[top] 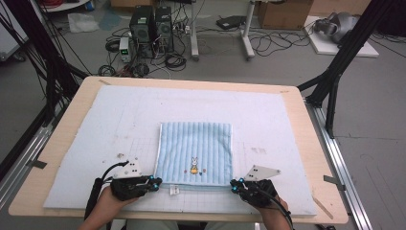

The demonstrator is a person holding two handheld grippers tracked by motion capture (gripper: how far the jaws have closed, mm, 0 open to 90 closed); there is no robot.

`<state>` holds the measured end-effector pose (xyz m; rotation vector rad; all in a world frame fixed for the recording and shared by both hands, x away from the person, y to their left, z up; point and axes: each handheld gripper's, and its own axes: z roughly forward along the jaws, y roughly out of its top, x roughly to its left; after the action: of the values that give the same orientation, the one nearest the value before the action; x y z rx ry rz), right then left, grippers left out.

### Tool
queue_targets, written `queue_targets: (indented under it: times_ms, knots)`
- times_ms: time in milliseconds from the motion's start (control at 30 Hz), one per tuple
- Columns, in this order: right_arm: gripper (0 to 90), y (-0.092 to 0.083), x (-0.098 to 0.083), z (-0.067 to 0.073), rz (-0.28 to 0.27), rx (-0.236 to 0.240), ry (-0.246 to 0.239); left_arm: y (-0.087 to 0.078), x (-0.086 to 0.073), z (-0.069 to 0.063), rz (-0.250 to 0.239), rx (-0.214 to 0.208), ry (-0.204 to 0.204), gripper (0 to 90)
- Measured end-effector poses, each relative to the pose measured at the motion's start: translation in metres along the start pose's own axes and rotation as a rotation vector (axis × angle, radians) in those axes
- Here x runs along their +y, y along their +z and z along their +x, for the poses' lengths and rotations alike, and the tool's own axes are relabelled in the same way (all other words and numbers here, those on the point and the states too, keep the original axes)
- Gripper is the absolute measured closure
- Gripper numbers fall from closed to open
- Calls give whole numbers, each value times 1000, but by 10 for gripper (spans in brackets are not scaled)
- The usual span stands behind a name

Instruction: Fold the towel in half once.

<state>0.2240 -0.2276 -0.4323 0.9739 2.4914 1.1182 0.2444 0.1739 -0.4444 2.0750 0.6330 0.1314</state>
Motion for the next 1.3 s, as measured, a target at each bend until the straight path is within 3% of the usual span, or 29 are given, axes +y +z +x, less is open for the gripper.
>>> queue_targets:
  times_ms: [67,133,200,267,333,433,567,633,700,800,900,967,1033,1100,1200,1300]
  knots:
    - [832,1,0,0,7,3,-4,-1,0,1,-19,12,-27,717]
    - [692,0,1,-1,1,-4,26,-5,3,5,-59,52,-58,539]
    - [645,-3,3,-5,-38,-20,55,-9,8,11,-109,87,-74,510]
    - [622,-4,8,-7,-77,-25,73,-13,13,19,-153,105,-104,510]
    - [628,1,15,-7,-98,-11,72,-14,18,25,-181,119,-108,520]
    - [679,16,25,-4,-83,-4,31,-7,26,35,-191,141,-111,575]
    - [726,38,31,-7,-46,16,31,8,32,47,-179,143,-133,616]
    - [735,44,32,-5,-22,52,15,15,34,52,-183,142,-153,616]
    - [735,50,29,-2,4,129,-34,18,35,57,-184,157,-160,616]
    - [765,47,25,-4,3,172,-76,19,37,62,-201,182,-173,611]
    - [771,41,20,-2,12,188,-116,19,37,63,-197,181,-174,600]
    - [766,39,20,-2,17,189,-141,19,37,61,-193,148,-179,596]
    - [689,39,21,-2,12,191,-141,20,37,57,-172,83,-179,603]
    - [652,35,22,-6,-25,203,-94,22,35,50,-146,38,-165,656]
    - [664,28,23,-12,-81,146,-55,23,31,45,-115,34,-148,693]
    - [685,29,20,-19,-51,68,-15,28,24,45,-63,56,-153,698]
